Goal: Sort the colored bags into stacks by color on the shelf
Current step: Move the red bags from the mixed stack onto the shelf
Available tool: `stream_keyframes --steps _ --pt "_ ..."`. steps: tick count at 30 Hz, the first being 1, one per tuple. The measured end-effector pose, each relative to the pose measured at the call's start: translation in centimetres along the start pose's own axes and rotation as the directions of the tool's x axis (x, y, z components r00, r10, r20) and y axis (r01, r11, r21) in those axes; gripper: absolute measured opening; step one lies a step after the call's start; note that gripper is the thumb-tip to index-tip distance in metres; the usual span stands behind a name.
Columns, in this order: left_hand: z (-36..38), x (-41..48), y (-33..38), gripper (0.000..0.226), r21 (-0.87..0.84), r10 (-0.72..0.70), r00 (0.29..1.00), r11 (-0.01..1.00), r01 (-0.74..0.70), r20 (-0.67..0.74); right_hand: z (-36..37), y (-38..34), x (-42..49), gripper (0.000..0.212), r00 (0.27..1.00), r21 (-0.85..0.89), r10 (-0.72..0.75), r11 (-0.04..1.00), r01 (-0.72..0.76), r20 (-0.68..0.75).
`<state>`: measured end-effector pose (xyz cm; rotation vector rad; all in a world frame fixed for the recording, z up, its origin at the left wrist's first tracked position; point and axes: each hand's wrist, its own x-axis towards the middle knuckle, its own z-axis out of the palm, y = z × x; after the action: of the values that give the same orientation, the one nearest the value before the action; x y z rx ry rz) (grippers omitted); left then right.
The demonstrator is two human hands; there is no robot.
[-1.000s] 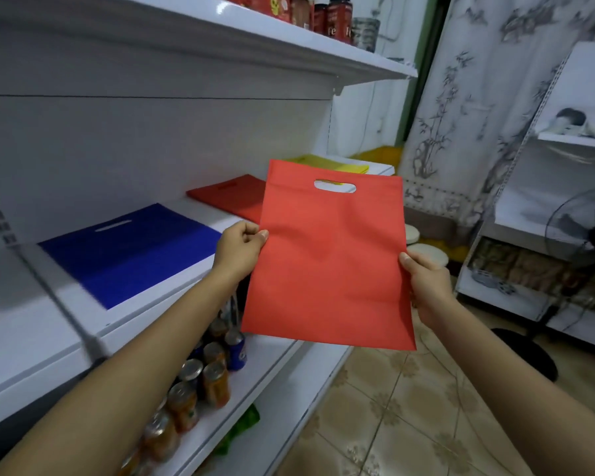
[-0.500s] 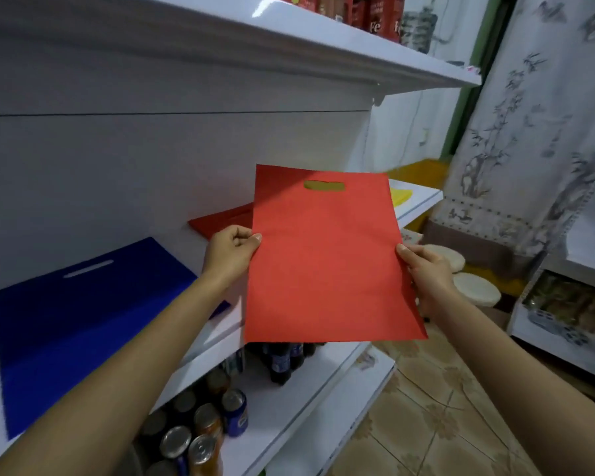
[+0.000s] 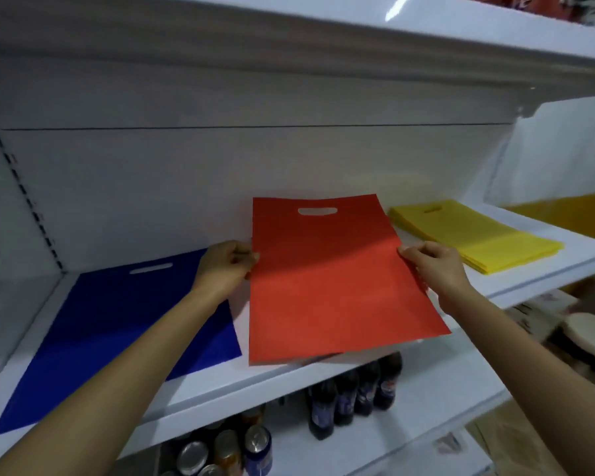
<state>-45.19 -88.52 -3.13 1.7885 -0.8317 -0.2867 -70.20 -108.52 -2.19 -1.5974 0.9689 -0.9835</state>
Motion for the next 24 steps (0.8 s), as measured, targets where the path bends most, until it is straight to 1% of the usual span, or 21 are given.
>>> stream_keyframes --steps 4,6,8,10,14,16,20,24 --pt "1.6 1.5 0.3 0.027 0.061 -0.044 0.995 0.997 0.05 -0.087 0.3 0.4 5.4 0.009 0.986 -0.048 -0.048 0.997 0.056 0.158" --pt "2.4 2.1 0.3 0.023 0.095 -0.079 0.99 0.991 0.09 -0.116 0.5 1.0 7.7 0.008 0.973 -0.096 -0.071 0.991 0.094 0.219" --pt "3.1 2.6 -0.3 0.014 0.231 -0.11 0.985 0.963 0.139 -0.133 0.5 1.9 9.6 0.012 0.959 -0.155 -0.08 0.98 0.126 0.272" --pt "3.7 3.0 -1.0 0.013 0.352 -0.15 0.977 0.915 0.195 -0.15 0.5 3.0 11.2 0.016 0.942 -0.228 -0.094 0.958 0.174 0.323" --pt "5.7 3.3 -1.7 0.016 0.429 -0.22 0.958 0.858 0.28 -0.185 0.6 5.2 13.9 0.02 0.917 -0.4 -0.131 0.87 0.288 0.376" --pt "6.5 3.3 -1.7 0.016 0.458 -0.24 0.951 0.835 0.305 -0.196 0.8 5.7 14.8 0.02 0.908 -0.458 -0.138 0.827 0.325 0.395" --pt "6.8 3.8 -1.9 0.018 0.485 -0.246 0.937 0.806 0.341 -0.249 1.8 6.2 16.2 0.019 0.898 -0.495 -0.073 0.813 0.306 0.435" --pt "7.2 3.8 -2.4 0.015 0.49 -0.271 0.923 0.787 0.376 -0.273 2.4 6.9 16.7 0.019 0.888 -0.523 -0.072 0.785 0.332 0.455"
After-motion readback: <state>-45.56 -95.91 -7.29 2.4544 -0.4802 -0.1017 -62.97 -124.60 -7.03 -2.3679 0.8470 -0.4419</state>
